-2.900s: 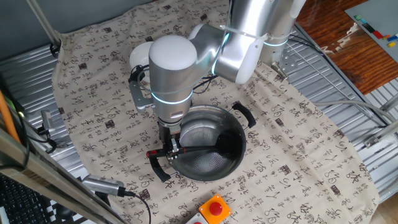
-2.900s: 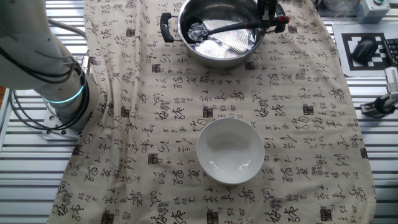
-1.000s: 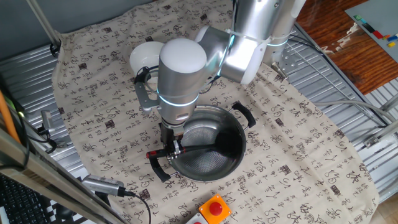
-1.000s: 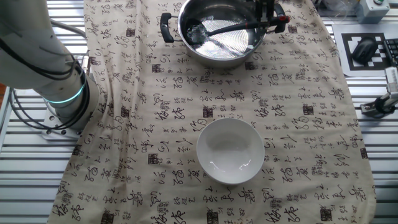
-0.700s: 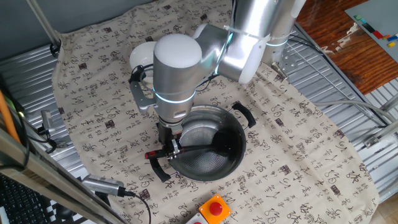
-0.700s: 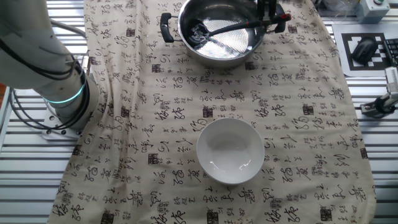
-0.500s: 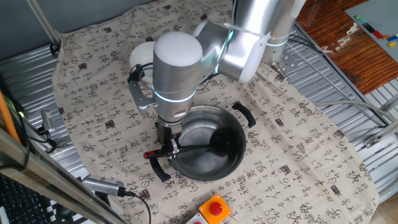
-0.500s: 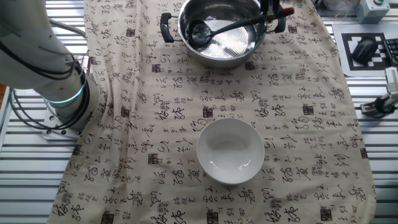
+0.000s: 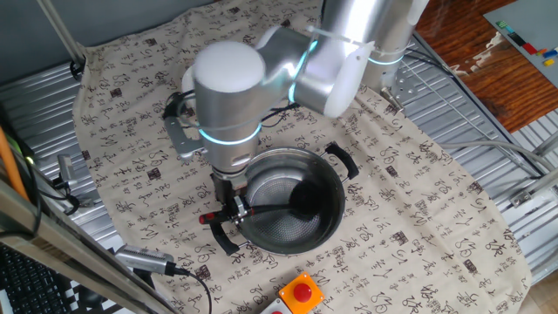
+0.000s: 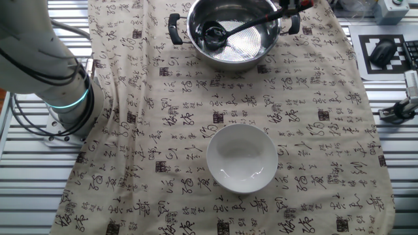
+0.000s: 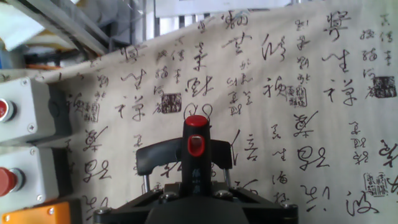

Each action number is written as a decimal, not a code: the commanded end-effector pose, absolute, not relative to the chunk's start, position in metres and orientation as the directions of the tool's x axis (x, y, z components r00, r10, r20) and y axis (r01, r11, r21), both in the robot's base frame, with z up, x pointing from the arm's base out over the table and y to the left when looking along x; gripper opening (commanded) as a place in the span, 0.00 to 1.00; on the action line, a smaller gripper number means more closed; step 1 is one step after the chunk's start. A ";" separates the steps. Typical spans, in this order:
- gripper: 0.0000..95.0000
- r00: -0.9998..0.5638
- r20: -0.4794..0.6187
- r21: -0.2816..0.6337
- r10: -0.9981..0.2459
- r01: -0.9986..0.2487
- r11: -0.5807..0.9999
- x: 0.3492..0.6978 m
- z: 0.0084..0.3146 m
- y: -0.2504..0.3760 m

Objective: Scoop water with a large spoon from one bowl to another

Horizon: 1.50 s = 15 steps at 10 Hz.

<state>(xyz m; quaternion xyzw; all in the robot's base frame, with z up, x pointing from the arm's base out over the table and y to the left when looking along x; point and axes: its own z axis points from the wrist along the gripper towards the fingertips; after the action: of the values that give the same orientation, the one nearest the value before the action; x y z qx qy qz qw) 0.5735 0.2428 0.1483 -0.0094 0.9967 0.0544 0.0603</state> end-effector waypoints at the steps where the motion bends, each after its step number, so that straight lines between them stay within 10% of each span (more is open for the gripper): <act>1: 0.00 -0.994 -0.100 0.115 -0.034 -0.046 0.992 0.572 0.149 0.244; 15: 0.00 -0.987 0.069 0.148 -0.142 -0.131 0.980 0.576 0.184 0.261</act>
<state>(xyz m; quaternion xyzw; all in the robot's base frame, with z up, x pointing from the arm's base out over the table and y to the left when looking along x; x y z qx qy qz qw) 0.5753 0.2602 0.1836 -0.0683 0.9944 0.0714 -0.0369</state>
